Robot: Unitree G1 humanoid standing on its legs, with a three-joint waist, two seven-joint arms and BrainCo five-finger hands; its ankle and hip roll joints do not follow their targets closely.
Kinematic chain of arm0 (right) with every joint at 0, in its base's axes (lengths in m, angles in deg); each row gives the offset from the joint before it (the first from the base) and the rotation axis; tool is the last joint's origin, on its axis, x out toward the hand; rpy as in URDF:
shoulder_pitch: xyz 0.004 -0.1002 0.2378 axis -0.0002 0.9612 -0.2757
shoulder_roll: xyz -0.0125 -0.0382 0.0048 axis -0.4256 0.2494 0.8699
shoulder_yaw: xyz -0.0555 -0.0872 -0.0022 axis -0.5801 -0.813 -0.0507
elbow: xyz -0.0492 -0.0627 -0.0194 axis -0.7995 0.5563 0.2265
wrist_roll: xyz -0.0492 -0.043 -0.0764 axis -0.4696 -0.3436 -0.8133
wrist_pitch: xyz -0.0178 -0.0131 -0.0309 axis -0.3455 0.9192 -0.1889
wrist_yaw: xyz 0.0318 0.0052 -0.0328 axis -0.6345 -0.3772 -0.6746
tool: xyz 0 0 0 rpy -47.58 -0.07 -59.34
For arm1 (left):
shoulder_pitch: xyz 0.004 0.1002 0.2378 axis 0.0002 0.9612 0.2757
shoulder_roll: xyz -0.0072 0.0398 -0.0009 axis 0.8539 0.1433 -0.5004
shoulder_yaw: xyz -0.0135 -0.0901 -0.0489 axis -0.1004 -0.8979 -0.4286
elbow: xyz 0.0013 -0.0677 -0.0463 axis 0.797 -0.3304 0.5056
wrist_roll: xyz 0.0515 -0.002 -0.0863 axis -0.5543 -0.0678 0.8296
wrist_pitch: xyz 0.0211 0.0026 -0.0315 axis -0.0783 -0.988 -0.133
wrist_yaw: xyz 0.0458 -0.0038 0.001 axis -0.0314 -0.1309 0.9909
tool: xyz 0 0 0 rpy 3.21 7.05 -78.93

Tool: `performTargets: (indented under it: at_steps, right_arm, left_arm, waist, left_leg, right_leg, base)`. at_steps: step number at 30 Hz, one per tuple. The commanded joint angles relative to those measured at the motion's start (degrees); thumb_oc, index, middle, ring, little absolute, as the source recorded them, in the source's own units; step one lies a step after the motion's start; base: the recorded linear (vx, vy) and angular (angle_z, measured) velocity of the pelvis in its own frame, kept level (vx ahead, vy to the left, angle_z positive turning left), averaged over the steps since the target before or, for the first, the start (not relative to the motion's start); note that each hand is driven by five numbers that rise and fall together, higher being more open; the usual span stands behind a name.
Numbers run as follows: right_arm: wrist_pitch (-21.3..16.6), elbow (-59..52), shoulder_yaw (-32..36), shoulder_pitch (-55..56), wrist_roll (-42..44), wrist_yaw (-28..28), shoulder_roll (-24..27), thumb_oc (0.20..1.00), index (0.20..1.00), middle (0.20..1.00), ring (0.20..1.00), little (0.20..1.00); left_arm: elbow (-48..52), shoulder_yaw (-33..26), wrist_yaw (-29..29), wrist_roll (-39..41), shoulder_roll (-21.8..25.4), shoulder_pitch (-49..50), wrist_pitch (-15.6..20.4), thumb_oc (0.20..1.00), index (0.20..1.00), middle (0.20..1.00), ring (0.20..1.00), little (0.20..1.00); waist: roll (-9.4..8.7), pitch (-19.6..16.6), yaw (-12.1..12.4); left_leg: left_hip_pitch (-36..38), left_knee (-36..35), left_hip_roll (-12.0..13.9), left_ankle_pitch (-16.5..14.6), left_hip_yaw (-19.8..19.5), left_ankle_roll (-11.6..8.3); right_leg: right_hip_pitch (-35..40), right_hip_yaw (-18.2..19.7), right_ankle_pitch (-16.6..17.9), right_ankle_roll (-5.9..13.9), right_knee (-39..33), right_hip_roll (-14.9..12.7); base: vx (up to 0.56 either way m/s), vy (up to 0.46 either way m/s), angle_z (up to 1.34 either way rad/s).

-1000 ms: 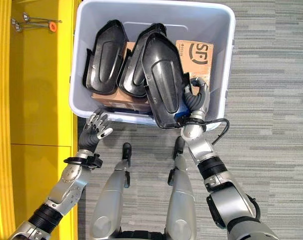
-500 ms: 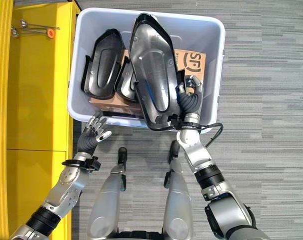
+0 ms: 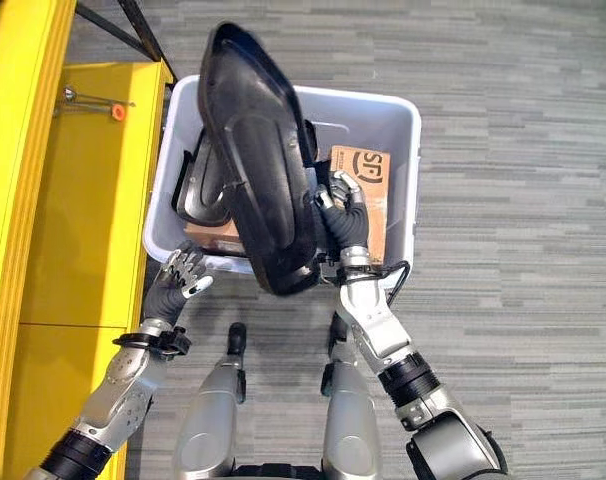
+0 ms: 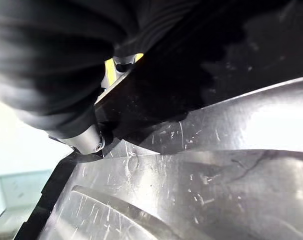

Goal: Move parts from the plastic box to the shelf.

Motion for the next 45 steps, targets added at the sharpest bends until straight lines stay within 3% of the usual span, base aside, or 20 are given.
performTargets:
  at_steps: [1, 7, 8, 9, 10, 13, 17, 19, 21, 24, 28, 33, 36, 37, 39, 43, 45]
  right_arm:
    - [-5.7, -6.9, 0.9, 1.9, 0.9, -2.7, -0.5, 0.2, 0.2, 0.2, 0.2, 0.2]
    - [-5.1, -5.9, -0.3, 0.1, 2.0, -4.6, -0.9, 0.2, 0.2, 0.2, 0.2, 0.2]
    - [-5.4, -5.2, -0.8, -0.7, 3.5, -5.4, -1.6, 0.2, 0.2, 0.2, 0.2, 0.2]
    - [-5.4, -4.9, -1.0, -1.0, 3.7, -5.7, -2.0, 0.2, 0.2, 0.2, 0.2, 0.2]
    - [-5.4, -4.9, -1.0, -1.0, 3.7, -5.7, -2.0, 0.2, 0.2, 0.2, 0.2, 0.2]
    - [-4.8, -4.9, -0.2, -0.4, 3.3, -5.5, -1.1, 0.2, 0.2, 0.2, 0.2, 0.2]
    - [-4.0, -5.4, 0.7, 0.8, 2.5, -5.7, 0.2, 0.2, 0.2, 0.2, 0.2, 0.2]
    - [-4.0, -5.7, 1.5, 2.6, 3.2, -6.0, 0.8, 0.2, 0.2, 0.2, 0.2, 0.2]
    - [-3.5, -6.4, 2.8, 5.7, 3.8, -5.8, 1.5, 0.2, 0.2, 0.2, 0.2, 0.2]
    - [-3.0, -7.2, 4.2, 7.8, 3.6, -5.9, 2.2, 0.2, 0.2, 0.2, 0.2, 0.2]
    - [-2.1, -8.5, 7.0, 11.5, 3.6, -6.3, 2.3, 0.2, 0.2, 0.2, 0.2, 0.2]
    - [-1.4, -8.6, 7.6, 12.3, 2.7, -7.0, 1.7, 0.2, 0.2, 0.2, 0.2, 0.2]
    - [-0.8, -8.2, 7.4, 11.9, 2.0, -7.3, 0.7, 0.2, 0.2, 0.2, 0.2, 0.2]
    - [-0.8, -8.2, 7.4, 11.9, 2.0, -7.3, 0.7, 0.2, 0.2, 0.2, 0.2, 0.2]
    - [-0.5, -8.1, 7.4, 11.2, 1.4, -7.6, 0.2, 0.2, 0.2, 0.2, 0.2, 0.2]
    - [-0.4, -7.7, 7.7, 10.4, 0.9, -7.5, -0.5, 0.2, 0.2, 0.2, 0.2, 0.2]
    - [-0.7, -7.9, 8.1, 10.7, 0.8, -7.5, -0.8, 0.2, 0.2, 0.2, 0.2, 0.2]
  left_arm:
    - [2.6, -0.9, -1.5, -0.6, 1.3, 4.2, 1.5, 1.0, 1.0, 1.0, 1.0, 1.0]
    - [1.9, -3.0, -1.9, -0.5, 0.6, 6.7, 0.9, 1.0, 1.0, 1.0, 1.0, 1.0]
    - [2.0, -3.8, -2.3, -0.1, 0.2, 8.0, 0.6, 1.0, 1.0, 1.0, 1.0, 1.0]
    - [1.6, -3.8, -2.6, -0.5, -0.2, 8.7, 0.1, 1.0, 1.0, 1.0, 1.0, 1.0]
    - [1.6, -3.8, -2.6, -0.5, -0.2, 8.7, 0.1, 1.0, 1.0, 1.0, 1.0, 1.0]
    - [-0.3, -3.3, -2.5, -1.7, -1.1, 8.1, -0.5, 1.0, 1.0, 1.0, 1.0, 1.0]
    - [-0.1, -4.0, -2.8, -2.0, -2.7, 8.1, -0.5, 1.0, 1.0, 1.0, 1.0, 1.0]
    - [-0.3, -4.1, -3.1, -2.1, -3.4, 8.3, -0.8, 1.0, 1.0, 1.0, 1.0, 1.0]
    - [-0.4, -4.4, -3.2, -2.3, -4.4, 8.5, -1.2, 1.0, 1.0, 1.0, 1.0, 1.0]
    - [-0.5, -4.6, -3.2, -2.6, -4.9, 8.5, -1.3, 1.0, 1.0, 1.0, 1.0, 1.0]
    - [-0.3, -5.0, -3.4, -3.7, -5.6, 8.9, -1.5, 1.0, 1.0, 1.0, 1.0, 1.0]
    - [0.4, -6.3, -3.3, -5.1, -4.9, 9.3, -1.5, 1.0, 1.0, 1.0, 1.0, 1.0]
    - [0.5, -7.6, -3.1, -5.3, -5.0, 9.9, -1.2, 1.0, 1.0, 1.0, 1.0, 1.0]
    - [0.5, -7.7, -3.1, -5.3, -4.9, 9.9, -1.3, 1.0, 1.0, 1.0, 1.0, 1.0]
    - [0.7, -8.5, -3.2, -5.5, -4.8, 10.5, -0.9, 1.0, 1.0, 1.0, 1.0, 1.0]
    - [0.6, -9.1, -3.2, -6.1, -4.5, 10.6, -0.7, 1.0, 1.0, 1.0, 1.0, 1.0]
    - [0.1, -9.0, -2.9, -6.4, -4.1, 10.0, -0.6, 1.0, 1.0, 1.0, 1.0, 1.0]
  waist:
    - [0.75, -6.5, 1.1]
    - [0.2, -8.1, 2.5]
    - [-0.18, -8.7, 3.6]
    - [-0.17, -9.5, 4.6]
    - [-0.12, -9.6, 4.4]
    - [0.06, -10.8, 4.7]
    - [-0.71, -12.3, 5.3]
    - [-0.65, -13.3, 4.6]
    - [0.16, -15.9, 2.8]
    - [0.99, -17.3, 1.7]
    - [1.58, -19.1, 1.8]
    - [0.73, -19.1, 2.9]
    - [-0.31, -19.0, 4.4]
    - [-0.36, -18.9, 4.3]
    - [-1.25, -18.4, 5.7]
    - [-1.5, -18.2, 6.8]
    - [-1.24, -18.2, 6.5]
  left_leg:
    - [2.5, -4.6, 4.4, 4.7, -0.3, -0.2]
    - [7.0, -6.9, 8.0, 7.1, -1.5, -0.27]
    - [8.3, -8.1, 9.3, 8.9, -1.9, -0.33]
    - [8.2, -10.0, 10.1, 12.9, -2.5, -1.06]
    - [8.2, -10.3, 10.2, 13.1, -2.7, -1.1]
    - [6.4, -12.7, 9.3, 18.6, 0.0, -1.51]
    - [7.4, -7.9, 6.3, 13.6, 0.4, -0.13]
    - [9.5, -4.5, 6.2, 11.1, 2.6, 0.48]
    - [14.7, -5.1, 7.6, 8.3, 6.7, -0.31]
    - [16.6, -7.1, 7.3, 6.2, 8.7, -0.53]
    - [16.3, -11.5, 3.4, 1.6, 10.3, 1.11]
    - [15.6, -9.5, -0.1, -1.4, 9.7, 3.08]
    - [14.2, -7.2, -3.9, -4.3, 8.5, 4.75]
    - [14.1, -7.1, -4.0, -4.3, 8.5, 4.83]
    - [12.1, -4.7, -7.0, -5.9, 7.3, 5.9]
    - [10.5, -3.4, -9.4, -6.7, 6.0, 7.11]
    - [10.8, -4.3, -10.6, -6.4, 4.3, 7.89]
  right_leg:
    - [3.3, 0.4, -14.5, 1.51, 12.3, 0.4]
    - [6.1, -2.1, -18.6, -0.34, 15.8, 3.4]
    - [7.5, -3.0, -19.5, -1.12, 15.4, 4.8]
    - [8.5, -4.8, -20.1, -1.75, 14.4, 5.7]
    - [8.6, -5.0, -20.1, -1.78, 14.3, 5.7]
    - [10.2, -9.6, -19.7, -2.46, 10.8, 4.5]
    - [12.0, -11.9, -16.3, -2.35, 5.2, 2.4]
    - [13.5, -14.7, -15.4, -2.5, 2.5, 1.4]
    - [15.5, -18.4, -15.2, -1.63, 0.1, 0.1]
    - [16.4, -20.8, -14.2, -0.84, 0.0, -1.3]
    - [18.6, -23.6, -11.3, 1.68, -0.4, -5.2]
    - [20.4, -24.1, -7.4, 4.03, -2.4, -8.6]
    - [21.3, -24.9, -3.0, 6.36, -4.3, -11.7]
    - [21.3, -24.9, -2.8, 6.45, -4.4, -11.7]
    - [21.9, -24.9, 1.4, 8.18, -6.0, -13.8]
    - [21.6, -23.6, 3.2, 8.74, -6.1, -14.9]
    - [21.1, -20.1, 2.7, 8.18, -3.9, -14.4]
  base:
    - [0.02, -0.162, 0.09]
    - [0.02, -0.204, 0.04]
    - [-0.01, -0.297, 0.07]
    - [-0.01, -0.297, 0.15]
    - [-0.03, -0.179, 0.29]
    - [-0.06, -0.094, 0.49]
    - [-0.05, -0.038, 0.82]
    - [-0.01, -0.004, 0.61]
    - [0.05, 0.096, 1.04]
    - [0.02, 0.162, 1.29]
    - [0.05, 0.282, 0.8]
    - [0.02, 0.273, 0.31]
    - [-0.01, 0.326, 0.14]
    - [-0.01, 0.283, 0.09]
    - [-0.03, 0.279, 0.32]
    - [-0.01, 0.252, 0.35]
    - [0.01, 0.277, 0.43]
